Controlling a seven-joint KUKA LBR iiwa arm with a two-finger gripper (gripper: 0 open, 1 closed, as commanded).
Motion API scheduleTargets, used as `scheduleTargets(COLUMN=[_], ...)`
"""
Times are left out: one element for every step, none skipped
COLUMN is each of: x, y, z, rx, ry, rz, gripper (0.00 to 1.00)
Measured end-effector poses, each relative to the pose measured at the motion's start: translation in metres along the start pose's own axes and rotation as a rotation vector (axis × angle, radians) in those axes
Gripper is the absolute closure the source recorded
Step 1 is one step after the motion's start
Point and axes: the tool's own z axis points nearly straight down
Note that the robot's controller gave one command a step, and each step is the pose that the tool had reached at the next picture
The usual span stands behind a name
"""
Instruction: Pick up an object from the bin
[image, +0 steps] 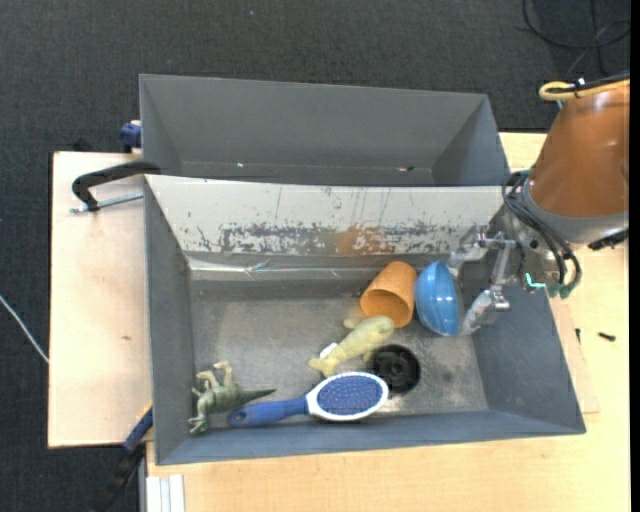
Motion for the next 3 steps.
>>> scheduleTargets(x=[-0.021, -0.024, -0.024], y=[-0.026, -0.026, -0.015], z=[0.126, 0.118, -0.041], rx=[-0.001, 0.002, 0.003], ry=[-0.01, -0.018, -0.023], rz=[0.134, 0.131, 0.12], gripper=[0.0, 1.0, 1.0])
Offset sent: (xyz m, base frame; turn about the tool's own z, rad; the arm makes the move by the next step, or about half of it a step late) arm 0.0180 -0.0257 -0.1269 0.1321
